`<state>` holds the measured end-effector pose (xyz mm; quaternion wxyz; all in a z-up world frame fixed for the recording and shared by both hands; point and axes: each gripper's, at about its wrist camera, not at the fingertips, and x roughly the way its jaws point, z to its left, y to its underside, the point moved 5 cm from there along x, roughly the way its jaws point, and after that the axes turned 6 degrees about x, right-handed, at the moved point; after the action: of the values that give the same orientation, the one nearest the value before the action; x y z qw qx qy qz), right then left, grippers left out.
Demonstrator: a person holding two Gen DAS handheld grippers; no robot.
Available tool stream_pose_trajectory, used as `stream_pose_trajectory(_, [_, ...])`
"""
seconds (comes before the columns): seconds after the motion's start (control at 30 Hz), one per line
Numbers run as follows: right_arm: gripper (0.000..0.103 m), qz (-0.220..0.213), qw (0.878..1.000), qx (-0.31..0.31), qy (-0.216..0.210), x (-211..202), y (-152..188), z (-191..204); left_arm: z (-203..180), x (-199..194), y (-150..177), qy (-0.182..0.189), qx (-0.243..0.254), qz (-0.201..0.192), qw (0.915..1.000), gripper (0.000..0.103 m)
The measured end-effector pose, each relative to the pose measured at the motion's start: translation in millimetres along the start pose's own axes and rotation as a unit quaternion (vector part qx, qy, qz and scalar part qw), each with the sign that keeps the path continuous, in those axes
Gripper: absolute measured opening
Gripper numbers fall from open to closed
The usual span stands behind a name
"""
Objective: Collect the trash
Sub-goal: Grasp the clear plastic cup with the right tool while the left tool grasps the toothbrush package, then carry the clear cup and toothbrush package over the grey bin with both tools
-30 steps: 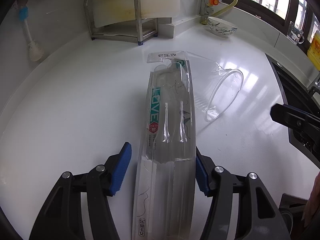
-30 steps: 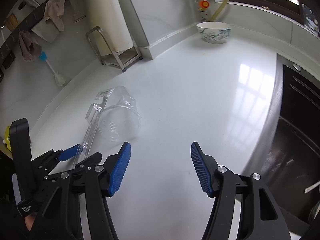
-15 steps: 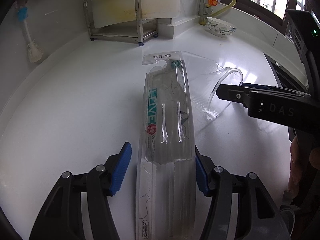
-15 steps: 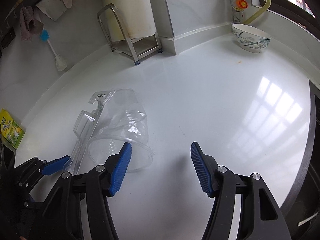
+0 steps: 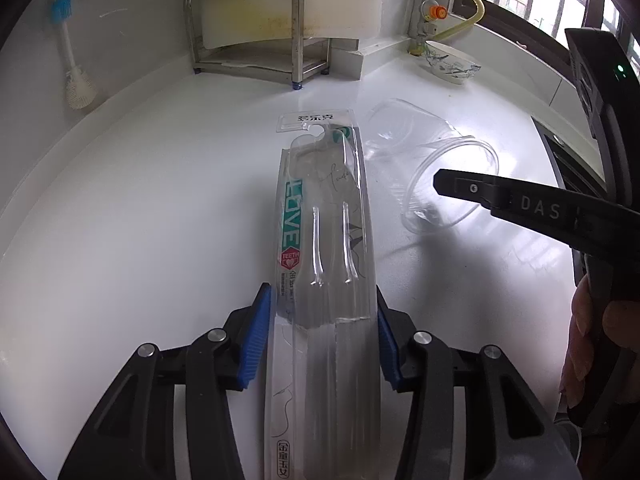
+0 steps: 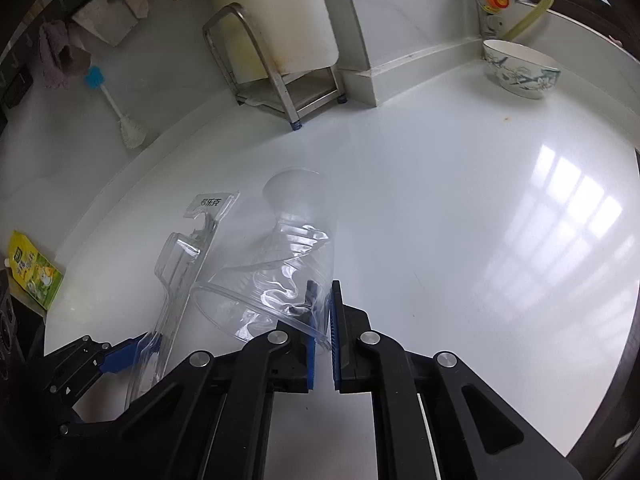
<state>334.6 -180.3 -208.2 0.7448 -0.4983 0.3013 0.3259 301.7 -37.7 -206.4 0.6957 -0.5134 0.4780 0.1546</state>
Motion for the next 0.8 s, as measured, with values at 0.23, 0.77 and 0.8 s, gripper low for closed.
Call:
stream_pose_trajectory(0.23, [0.006,-0.016,0.999,0.034,0.008,-36,16,-10,5,-17,8,-0.005,-0.007,0.005,1.0000,0.046])
stream_pose_trajectory(0.77, [0.006,-0.045,0.997,0.063,0.018,-162,103,-31,-49,-113,39,-0.033,0.010,-0.027,0.9990,0.046])
stream_pose_trajectory(0.8, [0.006,-0.045,0.997,0.060,0.018,-170,111,-32,-56,-120,44,-0.033,0.009,-0.028,0.9990,0.046])
